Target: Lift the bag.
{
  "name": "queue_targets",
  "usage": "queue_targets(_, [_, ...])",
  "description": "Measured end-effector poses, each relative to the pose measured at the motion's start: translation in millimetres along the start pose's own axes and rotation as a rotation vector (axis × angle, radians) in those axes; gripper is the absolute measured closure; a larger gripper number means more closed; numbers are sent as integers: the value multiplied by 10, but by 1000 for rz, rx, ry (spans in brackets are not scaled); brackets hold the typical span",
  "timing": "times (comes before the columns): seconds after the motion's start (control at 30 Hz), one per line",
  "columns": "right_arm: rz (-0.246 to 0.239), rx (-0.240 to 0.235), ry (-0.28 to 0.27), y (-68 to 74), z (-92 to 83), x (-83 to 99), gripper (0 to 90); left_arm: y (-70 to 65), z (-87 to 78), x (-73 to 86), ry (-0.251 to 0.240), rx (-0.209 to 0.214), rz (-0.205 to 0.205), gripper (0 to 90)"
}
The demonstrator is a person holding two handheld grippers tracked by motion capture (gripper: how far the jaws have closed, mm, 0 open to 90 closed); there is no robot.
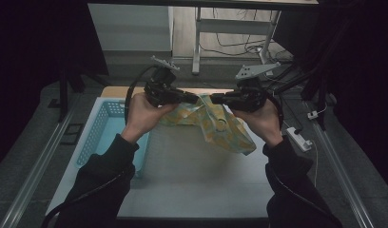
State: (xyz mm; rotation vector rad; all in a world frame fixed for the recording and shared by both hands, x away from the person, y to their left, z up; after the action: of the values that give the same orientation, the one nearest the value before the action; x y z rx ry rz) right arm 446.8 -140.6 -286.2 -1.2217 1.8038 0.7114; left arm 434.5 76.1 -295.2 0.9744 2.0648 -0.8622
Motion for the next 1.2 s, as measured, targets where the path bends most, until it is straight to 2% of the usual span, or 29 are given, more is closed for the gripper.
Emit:
queue_targets(0.27, [8, 3, -9, -30, -94, -175, 900, -10, -115, -189, -27, -13, 4, 893])
queue_targets(0.53, [8, 34, -11, -94, -161, -386, 900, 1, -199, -353, -41, -70, 26, 893])
queue_targets(0.77, [6, 56, -15, -109, -207, -519, 900, 19, -255, -468, -63, -96, 34, 893])
queue_targets(0.93, [-10, 81, -17, -116, -261, -658, 900, 17, -320, -567, -97, -111, 40, 893])
queue_targets(1.03, [-17, 96, -22, -124, -304, -738, 900, -1, -341, -604, -110, -118, 50, 892])
queue_targets(1.2, [-12, 110, -23, -149, -319, -770, 900, 27, -307, -598, -95, -153, 60, 892])
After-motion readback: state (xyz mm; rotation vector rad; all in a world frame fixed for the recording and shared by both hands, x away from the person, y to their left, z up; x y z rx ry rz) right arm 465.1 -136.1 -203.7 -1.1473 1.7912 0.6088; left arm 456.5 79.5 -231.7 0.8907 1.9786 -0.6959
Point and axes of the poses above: each handheld gripper's, and its own axes: z roughly forward along the jaws, x roughly out of its underside, y roughly to its left, the point moved 3 cm from there along z, roughly forward along the jaws
